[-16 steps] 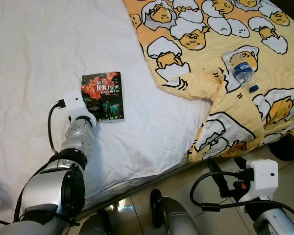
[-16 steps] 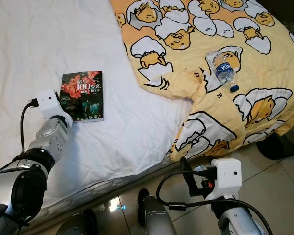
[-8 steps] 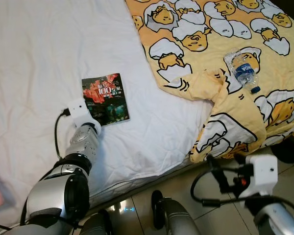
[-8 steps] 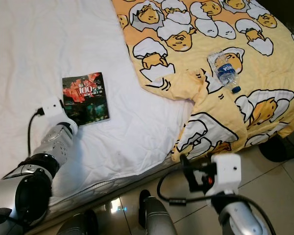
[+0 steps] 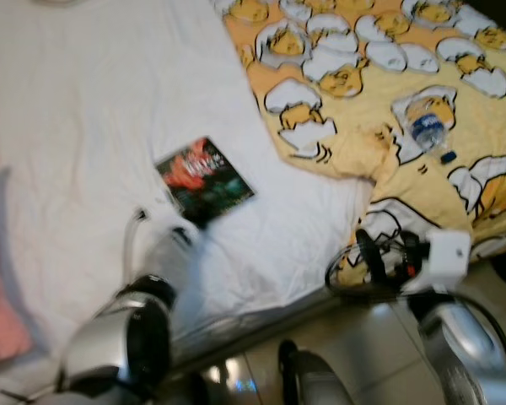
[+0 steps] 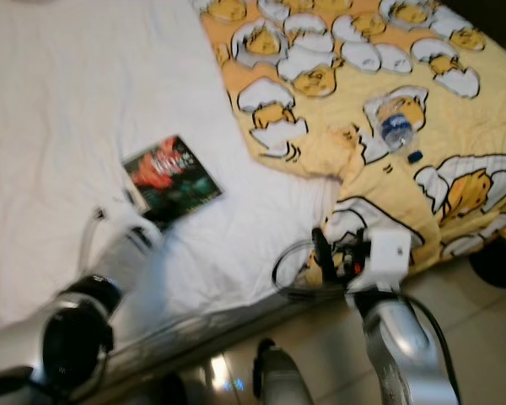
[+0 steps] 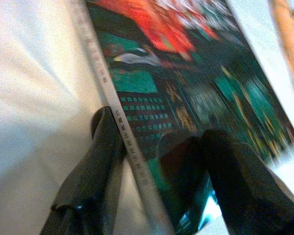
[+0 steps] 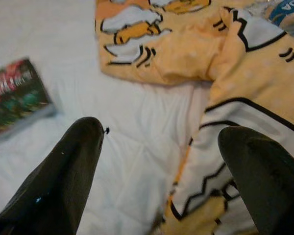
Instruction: Clean up the room
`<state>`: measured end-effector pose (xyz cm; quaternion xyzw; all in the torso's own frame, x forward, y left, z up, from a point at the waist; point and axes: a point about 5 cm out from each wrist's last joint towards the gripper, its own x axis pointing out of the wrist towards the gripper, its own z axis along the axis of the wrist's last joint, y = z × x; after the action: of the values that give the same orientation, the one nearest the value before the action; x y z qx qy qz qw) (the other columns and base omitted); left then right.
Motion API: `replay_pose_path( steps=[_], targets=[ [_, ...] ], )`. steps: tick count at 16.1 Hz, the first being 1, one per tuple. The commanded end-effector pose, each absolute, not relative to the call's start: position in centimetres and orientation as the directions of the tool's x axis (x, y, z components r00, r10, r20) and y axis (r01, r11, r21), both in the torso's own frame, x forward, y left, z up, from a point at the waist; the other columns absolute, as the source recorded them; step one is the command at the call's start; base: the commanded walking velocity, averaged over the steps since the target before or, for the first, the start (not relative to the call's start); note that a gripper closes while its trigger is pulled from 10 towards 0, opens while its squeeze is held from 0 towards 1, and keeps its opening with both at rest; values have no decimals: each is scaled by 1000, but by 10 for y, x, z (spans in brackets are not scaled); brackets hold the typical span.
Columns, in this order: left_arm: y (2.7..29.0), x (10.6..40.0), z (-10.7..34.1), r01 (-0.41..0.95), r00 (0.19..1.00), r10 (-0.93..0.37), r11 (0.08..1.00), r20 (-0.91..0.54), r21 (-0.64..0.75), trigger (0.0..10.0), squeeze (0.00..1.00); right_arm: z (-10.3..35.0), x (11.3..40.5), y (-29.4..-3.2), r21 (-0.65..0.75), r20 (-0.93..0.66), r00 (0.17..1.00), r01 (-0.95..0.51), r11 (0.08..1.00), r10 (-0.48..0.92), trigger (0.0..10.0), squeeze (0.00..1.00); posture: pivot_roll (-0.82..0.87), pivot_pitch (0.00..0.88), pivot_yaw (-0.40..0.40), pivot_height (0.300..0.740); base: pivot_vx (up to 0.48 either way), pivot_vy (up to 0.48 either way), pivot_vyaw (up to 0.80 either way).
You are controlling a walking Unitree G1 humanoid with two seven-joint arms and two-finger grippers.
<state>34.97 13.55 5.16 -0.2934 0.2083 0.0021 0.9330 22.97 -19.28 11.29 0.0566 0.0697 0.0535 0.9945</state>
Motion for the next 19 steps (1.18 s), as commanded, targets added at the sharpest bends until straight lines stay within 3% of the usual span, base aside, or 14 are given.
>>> replay_pose_path(
  steps=[1,4,9,12,15,18,19],
  targets=[
    [128,345,46,-100,897,-164,830,-411,-548,0,0,109,231,-198,125,-135,986,-78,989,95,10000,0,-400,63,39,740,0,0,0],
    [128,352,55,-85,917,-175,792,-358,-604,0,0,112,254,-195,135,-85,992,-83,987,95,10000,0,-357,0,57,740,0,0,0],
    [139,366,78,-64,951,-148,765,-273,-640,0,0,110,273,-190,149,-58,993,-93,984,102,10000,0,-300,0,68,740,0,0,0],
    [163,375,97,-9,971,-103,884,-215,-467,0,0,109,288,-187,161,-27,995,-86,983,91,10000,0,-250,0,84,740,0,0,0],
    [187,377,106,-22,978,-45,949,-204,-315,0,0,107,298,-183,170,-19,995,-97,981,102,10000,0,-209,0,76,740,0,0,0],
    [194,377,107,-25,977,-33,964,-213,-264,0,0,107,304,-179,168,-4,994,-109,980,111,10000,0,-201,0,77,740,0,0,0],
    [194,377,107,-26,976,-30,967,-215,-254,7765,0,107,304,-179,169,-2,994,-108,980,110,10000,0,-200,0,76,740,0,0,0]
  ],
)
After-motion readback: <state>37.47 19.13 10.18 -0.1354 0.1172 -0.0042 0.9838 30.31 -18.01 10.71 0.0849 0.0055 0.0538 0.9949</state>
